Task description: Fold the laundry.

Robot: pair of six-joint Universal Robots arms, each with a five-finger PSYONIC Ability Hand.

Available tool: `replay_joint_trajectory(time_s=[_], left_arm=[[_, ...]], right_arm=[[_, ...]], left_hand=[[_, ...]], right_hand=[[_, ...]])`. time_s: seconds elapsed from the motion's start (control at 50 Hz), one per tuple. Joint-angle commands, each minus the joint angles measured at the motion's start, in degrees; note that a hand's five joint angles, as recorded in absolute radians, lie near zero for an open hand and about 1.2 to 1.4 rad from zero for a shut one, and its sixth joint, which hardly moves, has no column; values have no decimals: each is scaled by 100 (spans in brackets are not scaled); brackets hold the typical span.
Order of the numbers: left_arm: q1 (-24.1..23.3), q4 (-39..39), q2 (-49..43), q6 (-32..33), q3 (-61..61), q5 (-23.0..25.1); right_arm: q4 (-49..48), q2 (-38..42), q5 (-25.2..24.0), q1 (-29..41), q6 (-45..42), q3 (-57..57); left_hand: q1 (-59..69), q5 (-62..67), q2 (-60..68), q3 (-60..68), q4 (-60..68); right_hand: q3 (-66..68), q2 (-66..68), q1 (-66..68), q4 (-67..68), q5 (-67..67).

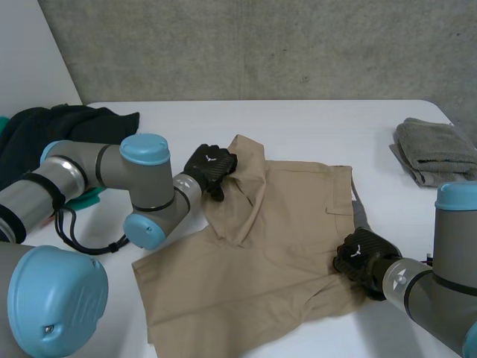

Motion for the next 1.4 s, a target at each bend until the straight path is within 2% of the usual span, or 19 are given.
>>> replay_joint_trajectory(time_s=[0.02,0.04,0.24,0.38,0.48,0.56,0.66,0.8,0.94,1.12,1.26,1.4], left_arm=[[-9,-89,-68,6,28,3],[-18,-98,-68,6,28,3],[-132,-98,-50,6,28,-15],[-115,-89,73,15,-15,-129],[-62,-80,389,32,-226,-384],[52,-63,933,32,-682,-524],[456,-72,1890,59,-1647,-656],[580,-255,2656,67,-2843,-735],[589,-590,2797,76,-3443,-1052],[589,-538,2806,480,-3487,-1930],[492,-485,2885,1069,-3575,-2010],[466,-415,3140,1192,-3909,-2010]], right_arm=[[-2,-3,-44,-90,0,-10],[-2,5,-44,-90,0,-10],[-2,58,-35,-99,0,-19],[-2,49,-35,-99,0,-19],[-2,49,-35,-99,0,-28],[-2,41,-26,-99,0,-28],[-72,32,-26,-81,9,-28],[-178,-12,-26,-81,307,-72],[-169,-65,-62,-81,607,-116],[-169,-83,-44,-81,615,-116],[-169,-118,-35,-90,624,-107],[-178,-188,-27,-90,624,-98]], left_hand=[[1121,1229,1159,1143,1204],[1705,1814,1743,1727,1788],[4029,4138,4067,4051,4112],[4030,4139,4068,4052,4113],[4030,4139,4068,4052,4113],[4030,4139,4068,4052,4113],[4030,4139,4068,4052,4113],[4030,4139,4068,4052,4113],[4030,4139,4068,4052,4113],[4030,4139,4068,4052,4113],[4030,4139,4068,4052,4113],[4030,4139,4068,4052,4113]], right_hand=[[1161,1255,1631,1133,1063],[1161,1255,1631,1133,1063],[1161,1255,1631,1133,1063],[1161,1255,1631,1133,1063],[1161,1255,1631,1133,1063],[1161,1255,1631,1133,1063],[1161,1255,1631,1133,1063],[1161,1255,1631,1133,1063],[1161,1255,1631,1133,1063],[1161,1255,1631,1133,1063],[1161,1255,1631,1133,1063],[1161,1255,1631,1133,1063]])
